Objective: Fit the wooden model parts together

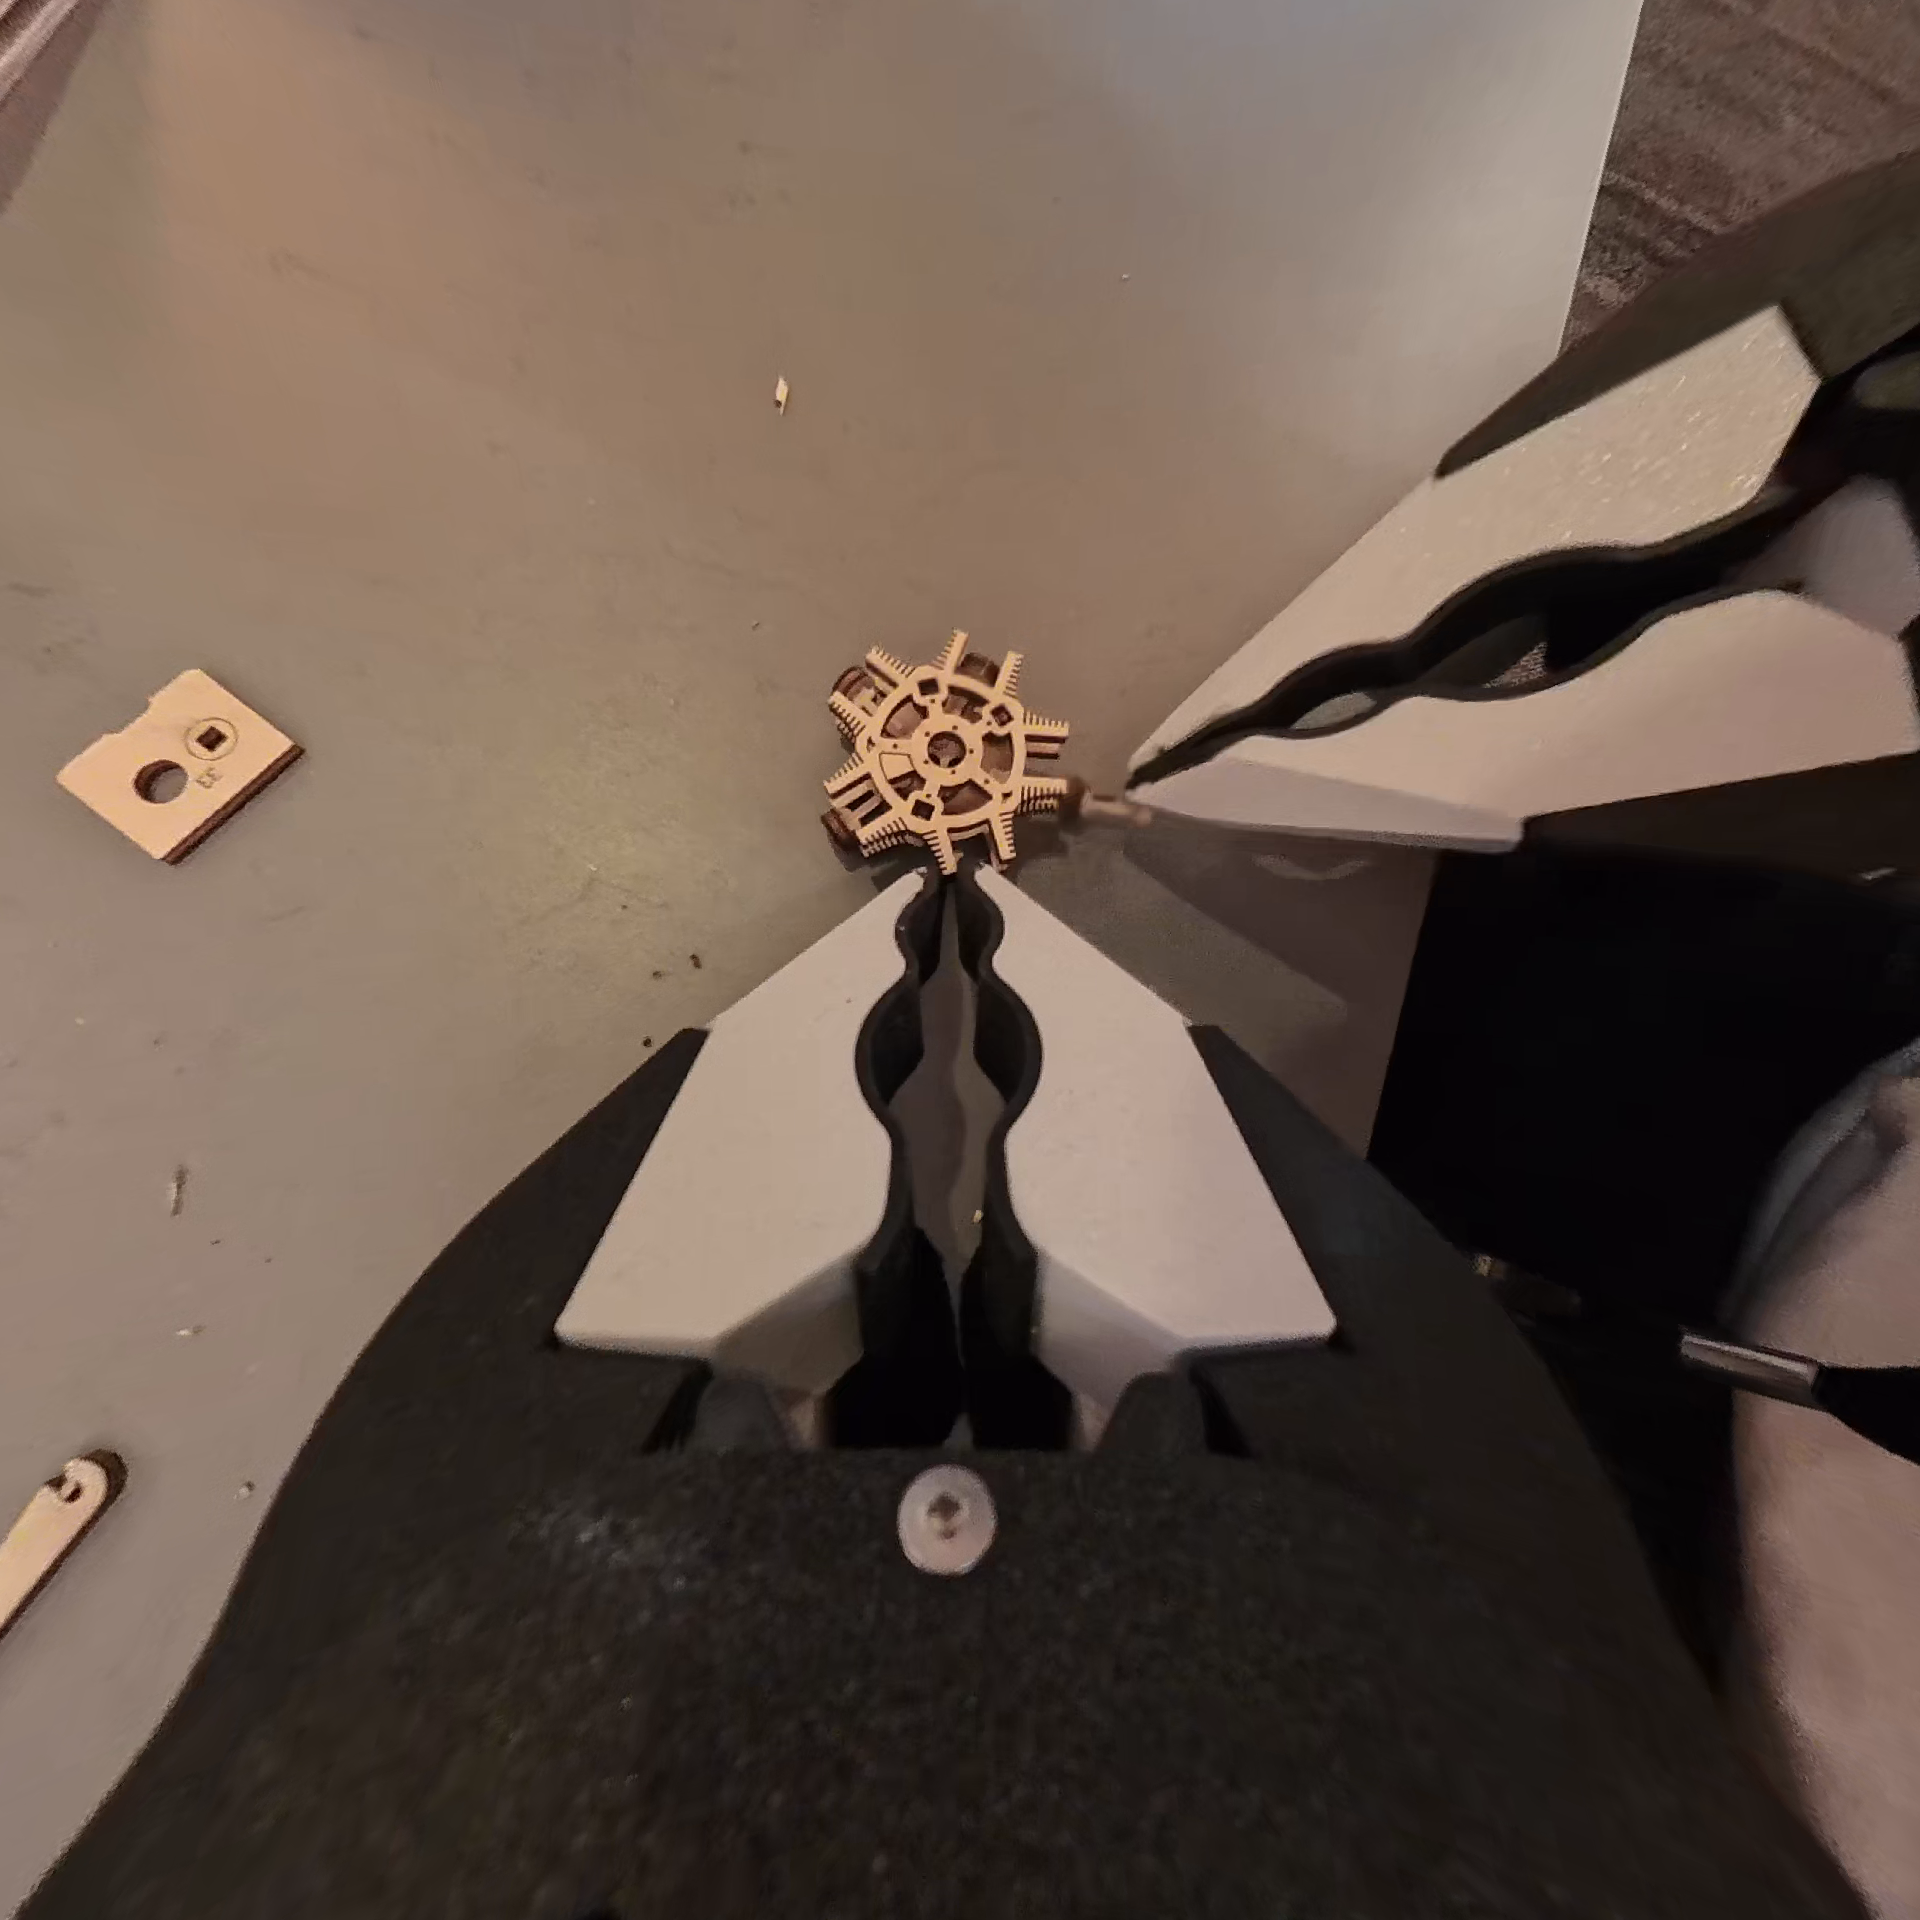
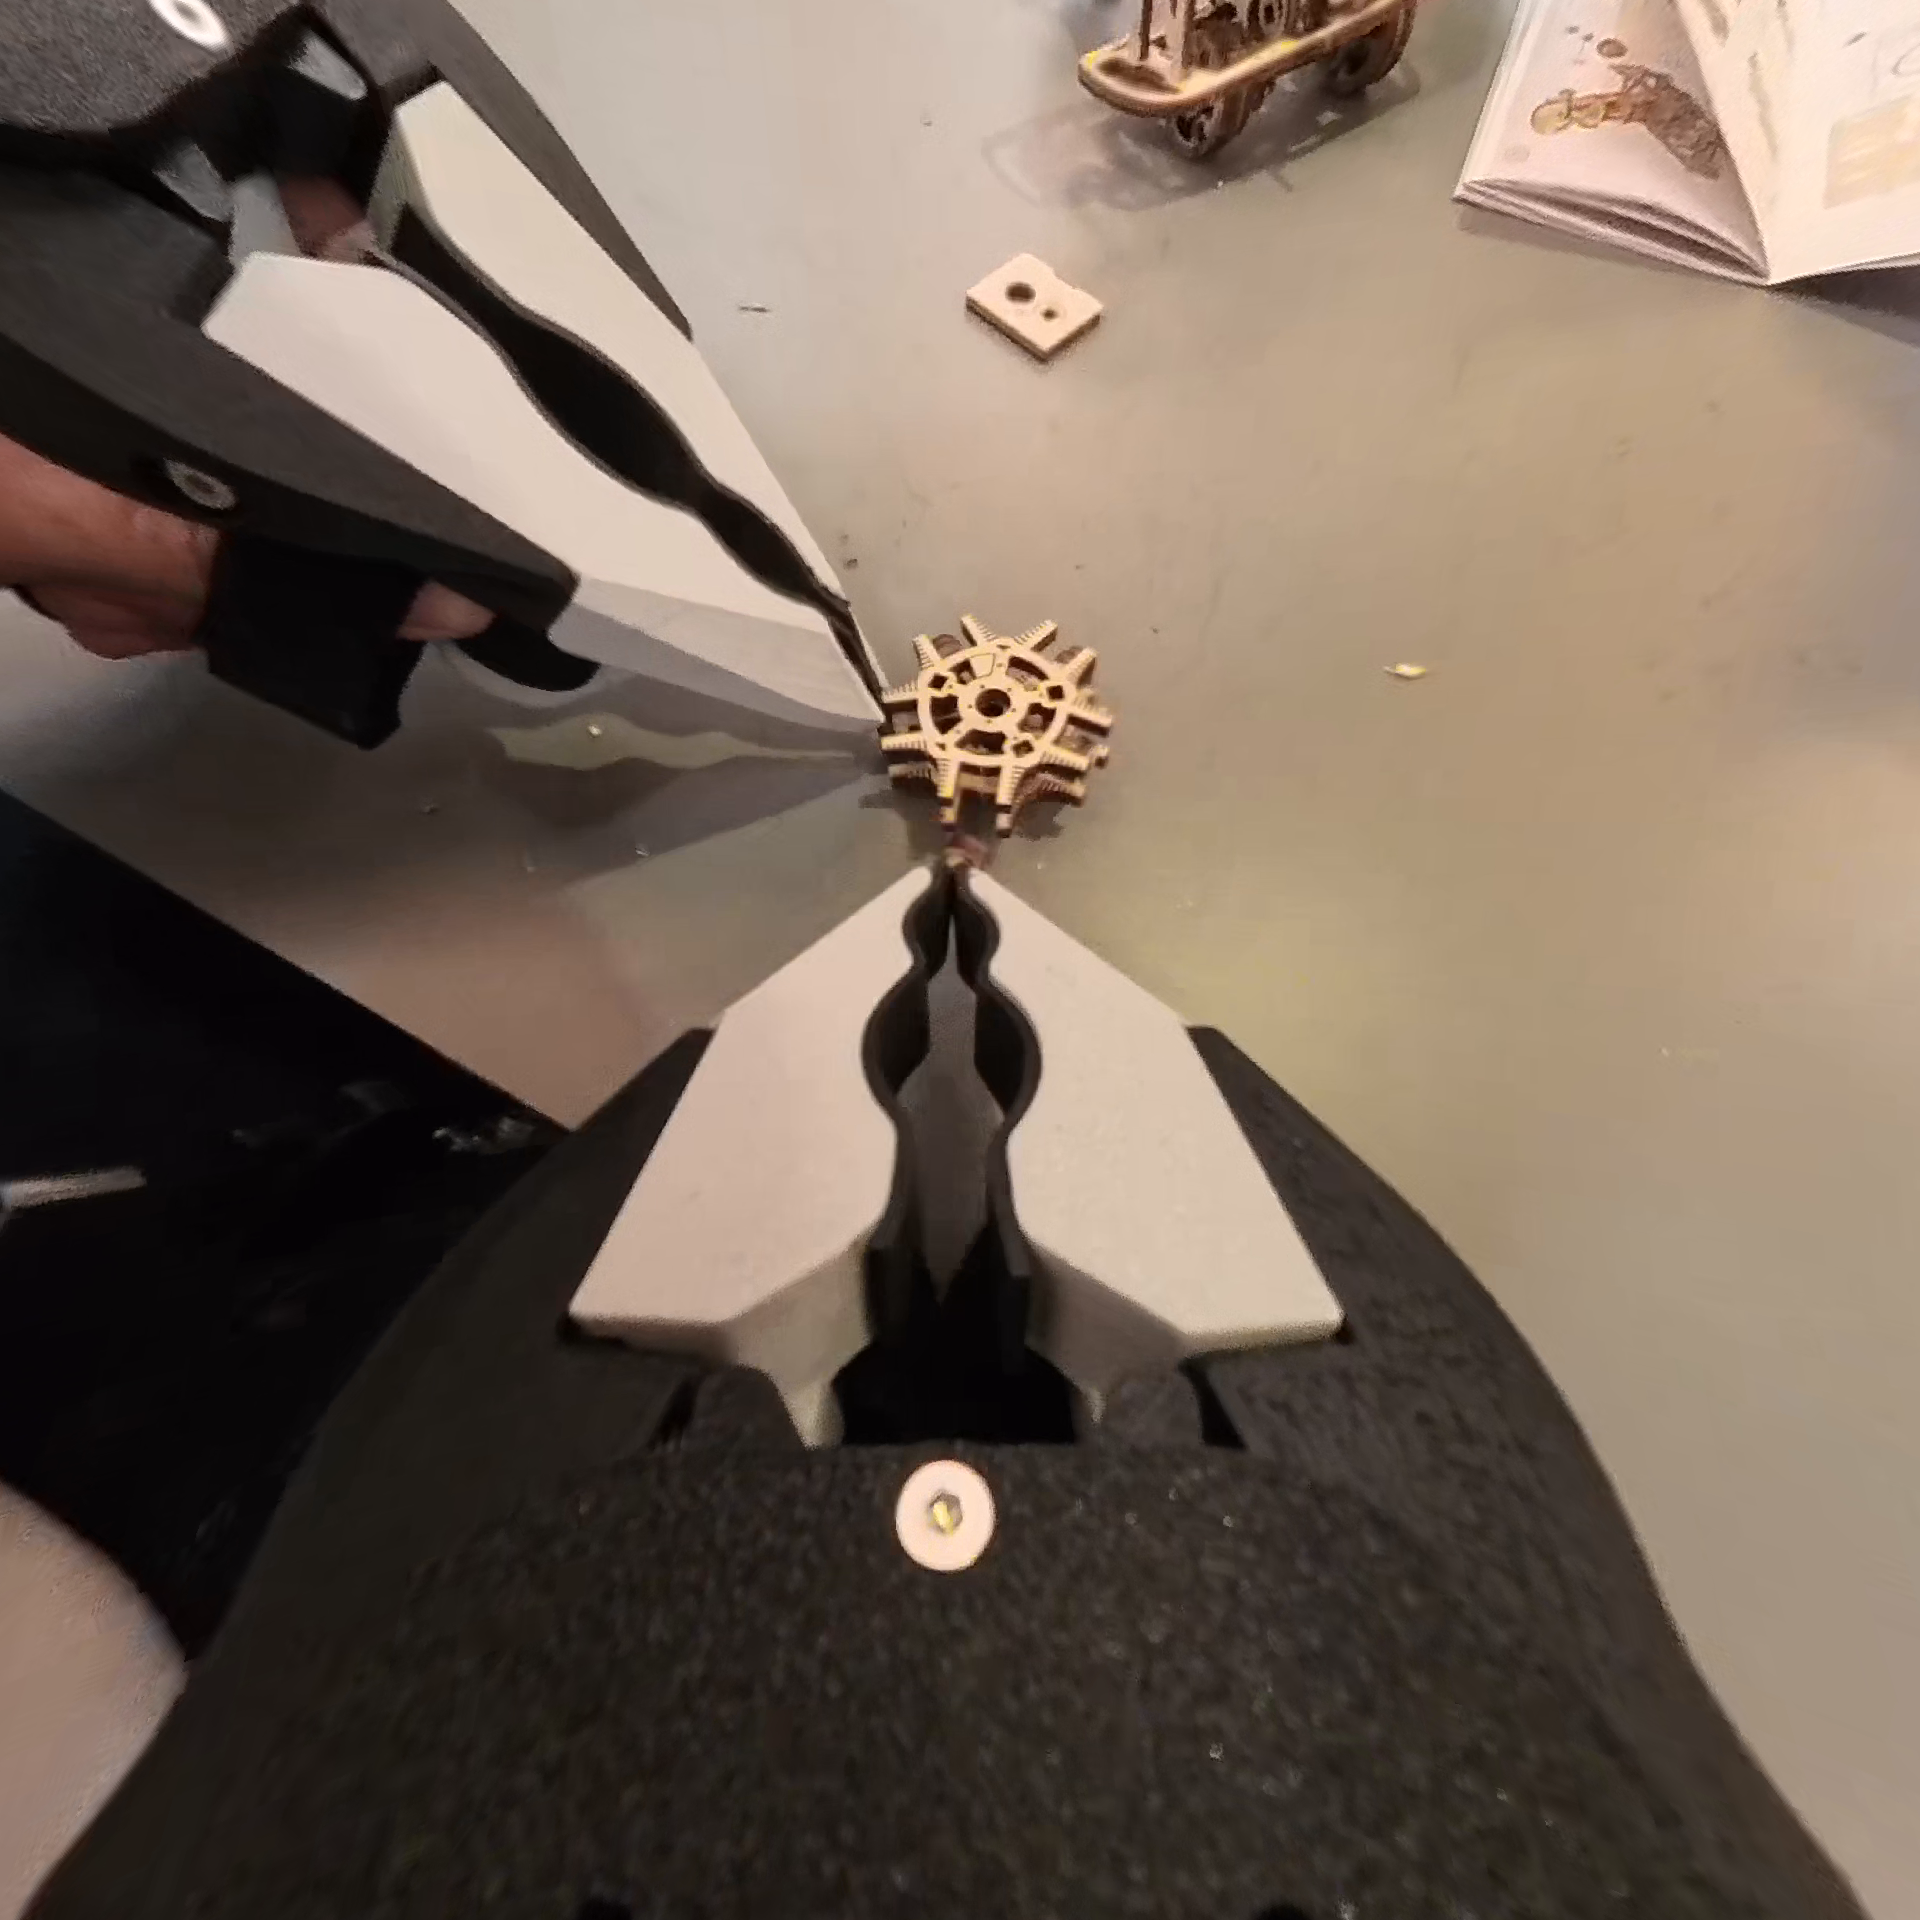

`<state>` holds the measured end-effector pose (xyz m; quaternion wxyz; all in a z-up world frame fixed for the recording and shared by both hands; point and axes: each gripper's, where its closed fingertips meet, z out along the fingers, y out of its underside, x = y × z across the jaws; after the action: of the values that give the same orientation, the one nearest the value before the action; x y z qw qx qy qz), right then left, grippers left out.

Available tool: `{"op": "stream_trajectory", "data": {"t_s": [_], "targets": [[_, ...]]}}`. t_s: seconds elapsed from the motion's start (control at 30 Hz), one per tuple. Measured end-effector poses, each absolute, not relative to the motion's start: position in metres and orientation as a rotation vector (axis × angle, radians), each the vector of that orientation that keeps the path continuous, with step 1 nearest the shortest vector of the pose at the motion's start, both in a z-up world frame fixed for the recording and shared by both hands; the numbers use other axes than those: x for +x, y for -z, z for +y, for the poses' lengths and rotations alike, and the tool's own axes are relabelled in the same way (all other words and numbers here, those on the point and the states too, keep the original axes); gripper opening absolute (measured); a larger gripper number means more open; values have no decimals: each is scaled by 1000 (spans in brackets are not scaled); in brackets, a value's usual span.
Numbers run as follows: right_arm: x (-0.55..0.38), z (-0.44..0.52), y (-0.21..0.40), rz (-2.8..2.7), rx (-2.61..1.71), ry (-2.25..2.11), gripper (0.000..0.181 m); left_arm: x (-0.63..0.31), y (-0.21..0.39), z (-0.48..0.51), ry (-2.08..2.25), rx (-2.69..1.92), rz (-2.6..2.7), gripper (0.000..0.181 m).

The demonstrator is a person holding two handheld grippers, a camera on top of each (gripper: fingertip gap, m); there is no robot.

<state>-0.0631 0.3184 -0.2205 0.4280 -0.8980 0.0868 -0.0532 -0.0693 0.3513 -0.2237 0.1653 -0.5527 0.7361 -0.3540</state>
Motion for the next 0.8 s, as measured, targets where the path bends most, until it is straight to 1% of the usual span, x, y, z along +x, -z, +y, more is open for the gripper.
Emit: {"op": "stream_trajectory", "data": {"t_s": [0.2, 0.23, 0.3, 0.33, 0.47, 0.5, 0.57, 0.6, 0.77, 0.8], "targets": [[-59, 313, 217, 152, -2319, 126, 0, -70, 225, 358, 922, -1549, 2099, 0], [-61, 313, 216, 103, -2303, 109, 3, -70, 225, 360, 916, -1549, 2095, 0], [-61, 312, 219, 10, -2276, 95, 23, -71, 225, 362, 921, -1561, 2090, 0], [-62, 313, 221, -34, -2258, 78, 29, -72, 225, 363, 924, -1565, 2088, 0], [-62, 316, 218, 28, -2243, -79, 25, -73, 224, 367, 897, -1557, 2085, 0], [-65, 318, 217, 82, -2249, -129, 27, -74, 224, 368, 883, -1570, 2079, 0], [-65, 319, 216, 178, -2251, -110, 35, -74, 224, 369, 876, -1611, 2054, 0], [-65, 319, 215, 215, -2234, -57, 34, -75, 224, 368, 879, -1629, 2043, 0], [-63, 315, 217, 317, -2206, 140, 19, -74, 226, 363, 888, -1672, 2030, 0], [-64, 315, 217, 326, -2205, 139, 19, -74, 226, 363, 886, -1672, 2029, 0]]}}
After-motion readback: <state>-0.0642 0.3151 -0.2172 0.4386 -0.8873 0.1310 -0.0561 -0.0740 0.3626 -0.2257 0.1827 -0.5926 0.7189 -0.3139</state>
